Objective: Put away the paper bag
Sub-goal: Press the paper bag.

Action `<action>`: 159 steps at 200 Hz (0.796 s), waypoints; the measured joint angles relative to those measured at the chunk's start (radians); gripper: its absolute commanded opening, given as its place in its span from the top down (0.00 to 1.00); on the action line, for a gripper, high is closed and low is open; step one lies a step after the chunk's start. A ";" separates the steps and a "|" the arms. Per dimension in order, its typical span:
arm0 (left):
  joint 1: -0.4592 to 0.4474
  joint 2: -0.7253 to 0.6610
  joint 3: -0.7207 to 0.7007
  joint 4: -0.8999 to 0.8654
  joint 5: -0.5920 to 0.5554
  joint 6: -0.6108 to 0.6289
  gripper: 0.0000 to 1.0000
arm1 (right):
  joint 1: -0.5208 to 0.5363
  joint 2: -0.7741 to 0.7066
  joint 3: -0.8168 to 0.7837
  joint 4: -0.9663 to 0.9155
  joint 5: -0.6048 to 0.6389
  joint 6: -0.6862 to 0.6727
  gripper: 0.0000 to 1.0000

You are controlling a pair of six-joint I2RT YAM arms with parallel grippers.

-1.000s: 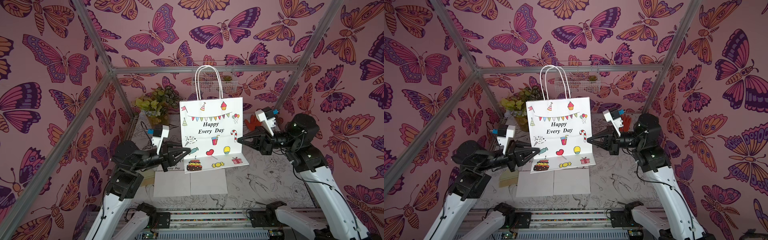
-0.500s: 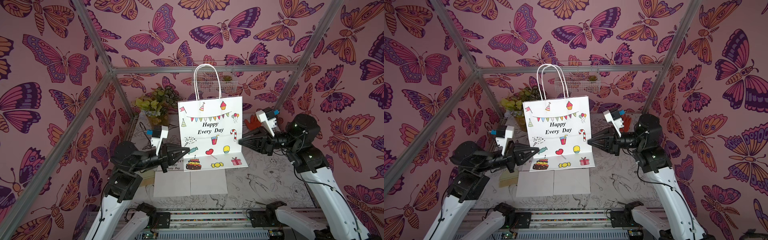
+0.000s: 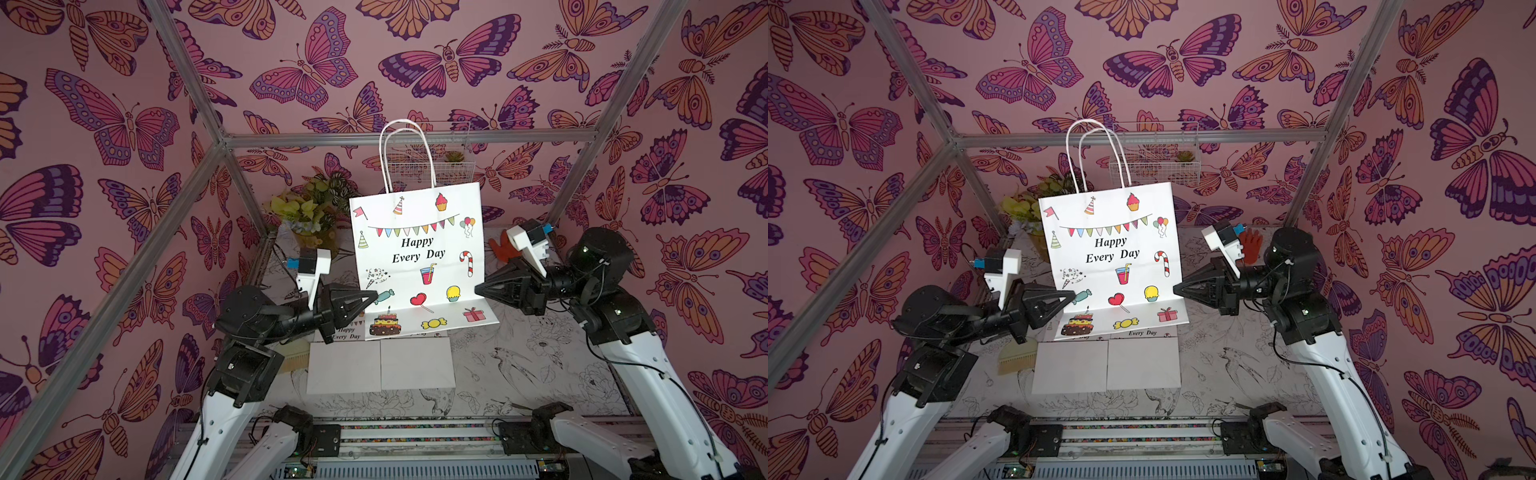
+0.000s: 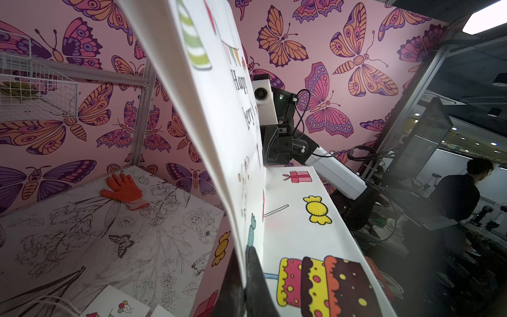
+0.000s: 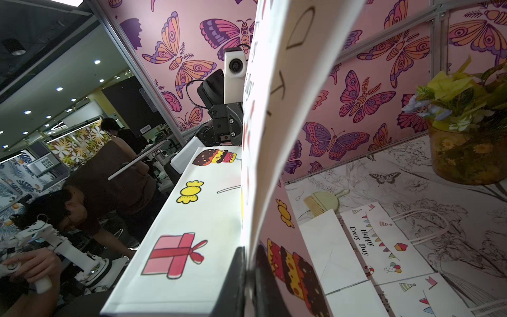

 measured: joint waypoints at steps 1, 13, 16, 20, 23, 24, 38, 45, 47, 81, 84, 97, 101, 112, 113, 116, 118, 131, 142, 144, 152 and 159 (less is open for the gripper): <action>0.000 0.000 0.000 0.000 0.000 0.000 0.98 | 0.000 0.000 0.000 0.000 0.000 0.002 1.00; 0.001 0.000 -0.001 0.001 0.002 0.001 0.85 | 0.000 0.001 0.002 -0.007 0.001 -0.004 1.00; 0.001 0.000 -0.001 0.001 0.003 -0.002 0.81 | 0.000 0.001 0.002 -0.009 0.001 -0.005 1.00; 0.001 0.000 -0.001 0.003 0.004 0.000 0.76 | 0.001 0.001 0.003 -0.012 0.002 -0.006 1.00; 0.001 0.001 -0.001 0.003 0.005 -0.005 0.73 | 0.001 0.001 0.004 -0.013 0.002 -0.006 1.00; 0.001 0.001 -0.001 0.004 0.005 -0.003 0.72 | 0.001 0.001 0.005 -0.013 0.002 -0.007 1.00; 0.003 0.002 -0.003 0.009 0.016 -0.010 0.60 | 0.005 0.001 0.010 -0.018 0.006 -0.007 1.00; 0.003 0.002 -0.003 0.011 0.024 -0.010 0.53 | 0.005 0.001 0.013 -0.020 0.011 -0.007 1.00; 0.004 0.002 -0.003 0.011 0.023 -0.006 0.52 | 0.005 0.001 0.014 -0.020 0.011 -0.007 1.00; 0.005 0.002 -0.004 0.012 0.059 -0.006 0.44 | 0.005 0.000 0.026 -0.023 0.045 -0.006 1.00; 0.005 0.002 -0.004 0.012 0.063 -0.006 0.46 | 0.005 0.000 0.026 -0.023 0.047 -0.005 1.00; 0.005 0.002 -0.004 0.013 0.077 -0.004 0.60 | 0.005 0.000 0.026 -0.021 0.054 0.002 1.00; 0.005 0.002 -0.004 0.012 0.080 -0.005 0.66 | 0.005 0.000 0.026 -0.020 0.056 0.005 1.00; 0.005 0.002 -0.005 0.015 0.092 -0.006 0.81 | 0.005 0.000 0.026 -0.014 0.057 0.013 1.00; 0.005 0.002 -0.005 0.014 0.092 -0.010 0.82 | 0.005 0.000 0.026 -0.013 0.056 0.014 1.00; 0.005 0.002 -0.005 0.015 0.095 -0.005 0.85 | 0.005 0.000 0.026 -0.011 0.056 0.017 1.00; 0.005 0.002 -0.005 0.016 0.095 -0.002 0.88 | 0.005 0.000 0.026 -0.011 0.056 0.017 1.00; 0.005 0.002 -0.006 0.016 0.102 -0.002 0.98 | 0.005 0.000 0.026 -0.002 0.055 0.027 0.98; 0.006 0.003 -0.006 0.017 0.102 -0.003 1.00 | 0.005 0.000 0.025 0.013 0.049 0.041 0.81; 0.006 0.003 -0.006 0.017 0.102 -0.003 1.00 | 0.005 -0.001 0.025 0.016 0.048 0.042 0.77; 0.006 0.003 -0.006 0.018 0.102 -0.004 1.00 | 0.005 -0.003 0.023 0.032 0.045 0.052 0.62; 0.006 0.003 -0.006 0.015 0.101 -0.005 1.00 | 0.005 -0.005 0.021 0.048 0.040 0.064 0.50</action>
